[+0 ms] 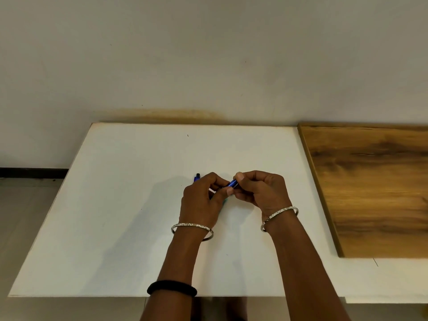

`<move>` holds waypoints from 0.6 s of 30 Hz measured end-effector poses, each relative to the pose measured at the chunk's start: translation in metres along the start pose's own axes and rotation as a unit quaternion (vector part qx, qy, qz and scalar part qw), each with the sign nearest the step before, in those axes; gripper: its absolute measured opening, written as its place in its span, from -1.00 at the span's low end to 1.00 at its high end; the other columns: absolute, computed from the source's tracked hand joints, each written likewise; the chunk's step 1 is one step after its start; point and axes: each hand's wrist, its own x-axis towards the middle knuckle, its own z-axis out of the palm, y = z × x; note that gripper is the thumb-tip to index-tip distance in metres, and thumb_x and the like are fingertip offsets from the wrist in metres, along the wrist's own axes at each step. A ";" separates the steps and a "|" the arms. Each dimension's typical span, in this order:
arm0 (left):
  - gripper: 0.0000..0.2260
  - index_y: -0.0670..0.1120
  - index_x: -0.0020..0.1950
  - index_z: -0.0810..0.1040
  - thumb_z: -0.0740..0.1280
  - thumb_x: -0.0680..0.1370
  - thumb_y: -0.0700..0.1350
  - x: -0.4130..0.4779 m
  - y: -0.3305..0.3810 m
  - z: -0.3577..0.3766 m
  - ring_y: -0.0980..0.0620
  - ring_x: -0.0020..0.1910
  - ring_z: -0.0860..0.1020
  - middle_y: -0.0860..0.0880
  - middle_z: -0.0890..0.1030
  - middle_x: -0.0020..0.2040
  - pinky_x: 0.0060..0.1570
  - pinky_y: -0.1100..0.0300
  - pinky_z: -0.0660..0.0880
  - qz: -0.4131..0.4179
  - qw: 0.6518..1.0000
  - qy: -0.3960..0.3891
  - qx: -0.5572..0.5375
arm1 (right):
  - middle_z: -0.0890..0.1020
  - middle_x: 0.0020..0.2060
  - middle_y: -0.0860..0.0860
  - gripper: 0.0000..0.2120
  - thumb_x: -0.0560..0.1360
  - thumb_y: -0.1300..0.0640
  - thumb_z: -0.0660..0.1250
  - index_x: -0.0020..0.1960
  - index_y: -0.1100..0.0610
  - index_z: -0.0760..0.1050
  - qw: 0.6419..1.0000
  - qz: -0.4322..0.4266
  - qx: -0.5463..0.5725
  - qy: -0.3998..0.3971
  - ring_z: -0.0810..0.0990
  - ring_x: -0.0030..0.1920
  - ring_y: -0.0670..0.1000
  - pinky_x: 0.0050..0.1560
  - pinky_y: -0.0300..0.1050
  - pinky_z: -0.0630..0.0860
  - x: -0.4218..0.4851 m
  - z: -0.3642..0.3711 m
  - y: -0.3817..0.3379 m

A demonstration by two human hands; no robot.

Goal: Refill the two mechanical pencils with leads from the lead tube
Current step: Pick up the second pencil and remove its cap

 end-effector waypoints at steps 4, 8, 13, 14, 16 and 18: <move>-0.91 0.00 -0.12 0.62 0.41 0.47 -0.01 0.001 -0.002 -0.002 -0.02 -0.33 0.60 0.06 0.63 -0.24 -0.26 0.11 0.52 -0.004 1.000 0.003 0.003 | 0.68 -0.30 0.18 -0.91 0.45 0.27 0.45 -0.14 0.31 0.66 1.000 -0.006 -0.007 -0.003 0.68 -0.34 0.06 -0.28 -0.21 0.62 0.001 0.003 0.002; -0.95 0.05 -0.16 0.61 0.42 0.46 0.00 0.002 -0.007 -0.005 0.00 -0.35 0.61 0.07 0.64 -0.26 -0.32 0.20 0.50 -0.020 1.000 -0.002 -0.003 | 0.69 -0.30 0.15 -0.92 0.49 0.27 0.41 -0.15 0.27 0.65 1.000 -0.002 0.021 0.011 0.69 -0.32 0.05 -0.27 -0.20 0.63 0.002 0.003 0.001; -0.95 0.02 -0.14 0.65 0.45 0.44 -0.03 0.004 -0.011 -0.013 0.10 -0.44 0.60 0.06 0.65 -0.29 -0.46 0.50 0.40 -0.045 0.998 0.021 -0.045 | 0.71 -0.25 0.07 -0.94 0.46 0.14 0.46 -0.14 0.13 0.65 0.973 -0.081 -0.166 0.135 0.66 -0.30 -0.04 -0.21 -0.26 0.60 0.010 -0.011 0.004; -0.95 0.03 -0.14 0.64 0.45 0.44 -0.04 0.004 -0.011 -0.013 0.09 -0.43 0.60 0.07 0.64 -0.29 -0.47 0.51 0.39 -0.045 0.998 0.025 -0.048 | 0.71 -0.26 0.01 -0.92 0.43 0.09 0.48 -0.16 0.10 0.67 0.954 -0.102 -0.242 0.146 0.64 -0.29 -0.06 -0.19 -0.31 0.55 0.011 -0.012 0.005; -0.96 0.04 -0.14 0.64 0.45 0.44 -0.04 0.004 -0.010 -0.013 0.08 -0.40 0.61 0.09 0.64 -0.28 -0.51 0.52 0.37 -0.044 0.997 0.035 -0.053 | 0.69 -0.28 -0.03 -0.92 0.41 0.08 0.50 -0.17 0.10 0.68 0.924 -0.127 -0.330 0.147 0.60 -0.27 -0.08 -0.20 -0.37 0.44 0.011 -0.010 0.007; -0.95 0.02 -0.13 0.65 0.46 0.43 -0.05 0.005 -0.011 -0.013 0.06 -0.38 0.62 0.09 0.64 -0.27 -0.52 0.52 0.35 -0.045 0.996 0.044 -0.058 | 0.71 -0.24 0.00 -0.92 0.40 0.12 0.51 -0.16 0.13 0.68 0.908 -0.131 -0.373 0.140 0.59 -0.25 -0.07 -0.16 -0.31 0.45 0.012 -0.008 0.009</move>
